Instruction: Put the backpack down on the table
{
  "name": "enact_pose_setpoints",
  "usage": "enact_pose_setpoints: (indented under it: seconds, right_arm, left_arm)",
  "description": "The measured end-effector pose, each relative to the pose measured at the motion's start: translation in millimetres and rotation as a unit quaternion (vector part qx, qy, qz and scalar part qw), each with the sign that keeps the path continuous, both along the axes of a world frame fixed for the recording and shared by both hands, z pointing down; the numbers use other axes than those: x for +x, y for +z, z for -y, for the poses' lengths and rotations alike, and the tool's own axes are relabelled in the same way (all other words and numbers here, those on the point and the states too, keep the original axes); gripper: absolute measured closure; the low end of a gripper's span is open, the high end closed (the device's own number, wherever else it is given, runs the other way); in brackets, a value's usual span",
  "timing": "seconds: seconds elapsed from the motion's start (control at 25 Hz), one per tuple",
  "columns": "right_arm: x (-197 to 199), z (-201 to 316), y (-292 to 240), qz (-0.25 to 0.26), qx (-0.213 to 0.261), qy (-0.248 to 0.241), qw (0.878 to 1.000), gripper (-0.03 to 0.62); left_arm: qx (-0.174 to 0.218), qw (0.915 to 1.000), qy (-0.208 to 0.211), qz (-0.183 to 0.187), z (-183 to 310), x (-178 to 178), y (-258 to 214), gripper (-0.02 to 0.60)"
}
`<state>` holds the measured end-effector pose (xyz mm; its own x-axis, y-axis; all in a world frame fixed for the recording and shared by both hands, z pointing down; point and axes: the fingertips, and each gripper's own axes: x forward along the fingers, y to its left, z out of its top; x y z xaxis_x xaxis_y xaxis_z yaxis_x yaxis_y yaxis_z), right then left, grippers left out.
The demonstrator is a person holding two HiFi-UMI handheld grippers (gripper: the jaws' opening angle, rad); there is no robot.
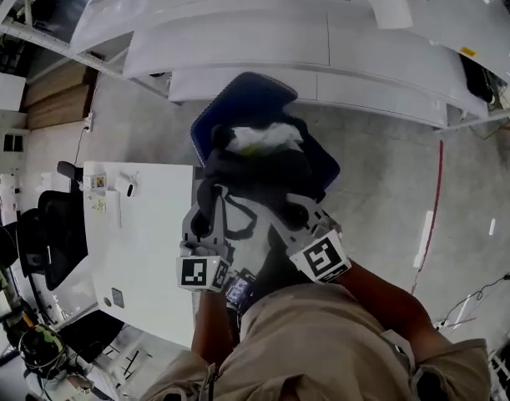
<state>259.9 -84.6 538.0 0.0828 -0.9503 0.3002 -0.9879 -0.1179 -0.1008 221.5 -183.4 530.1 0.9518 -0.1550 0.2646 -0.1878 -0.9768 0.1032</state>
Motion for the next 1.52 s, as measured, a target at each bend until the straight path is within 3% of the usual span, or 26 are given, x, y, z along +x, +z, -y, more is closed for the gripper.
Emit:
enact_pose_setpoints:
  seconds: [0.2, 0.4, 0.6, 0.76, 0.96, 1.12, 1.52]
  right_arm:
    - [42, 14, -76, -0.051, 0.035, 0.014, 0.998, 0.523]
    - [40, 40, -155, -0.08, 0.077, -0.015, 0.994, 0.523]
    - [6, 66, -203, -0.115, 0.099, -0.084, 0.985, 0.523]
    - [-38, 79, -221, -0.104, 0.109, -0.115, 0.982, 0.523]
    - [-115, 94, -237, -0.081, 0.123, -0.183, 0.972, 0.523]
    - [-187, 107, -252, -0.069, 0.138, -0.246, 0.957, 0.523]
    - [-369, 151, -287, -0.042, 0.167, -0.397, 0.901, 0.525]
  left_arm:
    - [0.012, 0.999, -0.008, -0.042, -23, -18, -60, 0.528]
    - [0.016, 0.9941, -0.031, -0.103, -44, -43, -129, 0.528]
    - [0.026, 0.9876, -0.066, -0.14, -54, -85, -174, 0.528]
    - [0.045, 0.981, -0.094, -0.164, -51, -131, -201, 0.528]
    - [0.075, 0.9687, -0.168, -0.166, -43, -207, -223, 0.528]
    - [0.102, 0.9539, -0.235, -0.156, -33, -276, -238, 0.528]
    - [0.174, 0.8976, -0.378, -0.145, -20, -442, -281, 0.528]
